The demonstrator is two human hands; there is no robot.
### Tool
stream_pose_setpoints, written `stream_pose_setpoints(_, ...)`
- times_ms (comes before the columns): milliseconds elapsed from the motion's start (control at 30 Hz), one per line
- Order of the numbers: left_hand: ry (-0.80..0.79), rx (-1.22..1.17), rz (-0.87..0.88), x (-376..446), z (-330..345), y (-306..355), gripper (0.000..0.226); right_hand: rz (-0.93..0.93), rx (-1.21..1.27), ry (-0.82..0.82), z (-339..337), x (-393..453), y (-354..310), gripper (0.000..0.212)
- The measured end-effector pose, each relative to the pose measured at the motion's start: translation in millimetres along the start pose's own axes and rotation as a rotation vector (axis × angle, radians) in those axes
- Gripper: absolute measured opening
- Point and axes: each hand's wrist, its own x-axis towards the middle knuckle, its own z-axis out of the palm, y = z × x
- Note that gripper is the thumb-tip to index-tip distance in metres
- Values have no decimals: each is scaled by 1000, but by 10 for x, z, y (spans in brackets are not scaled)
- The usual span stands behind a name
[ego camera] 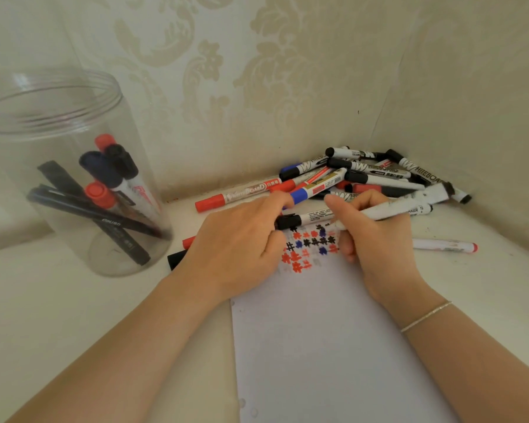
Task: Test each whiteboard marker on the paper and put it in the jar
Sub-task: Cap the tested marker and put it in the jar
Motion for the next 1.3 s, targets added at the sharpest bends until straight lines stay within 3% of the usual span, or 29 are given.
stream_pose_setpoints(133, -42, -142, 34, 17, 11, 17, 49, 76, 300, -88, -14, 4, -63, 19)
stream_pose_setpoints(267, -60, -178, -10, 24, 42, 23, 53, 192, 606, -174, -47, 11, -105, 23)
stream_pose_setpoints(433, -45, -332, -101, 35, 61, -34, 24, 160, 530, -135, -27, 8, -99, 24)
stream_pose_setpoints(667, -42, -362, -70, 20, 61, -16, 19, 149, 499, -148, -20, -5, -81, 27)
stream_pose_setpoints(833, -62, -336, -7, 19, 80, -30, 16, 104, 288, -235, 6, -25, -65, 18)
stream_pose_setpoints(900, -50, -332, 21, 13, 82, -63, 17, 132, 352, -298, 5, -21, -84, 20)
stream_pose_setpoints(1033, 8, -425, 28, -4, 51, -96, 21, 274, 535, -392, -24, 12, -130, 45)
stream_pose_setpoints(1167, -47, -604, -57, -24, 36, 58, 17, 272, 526, -366, 1, 21, -116, 32)
stream_pose_setpoints(1300, 26, -704, -196, -4, 64, 144, 40, 257, 492, -381, 23, 26, -117, 29)
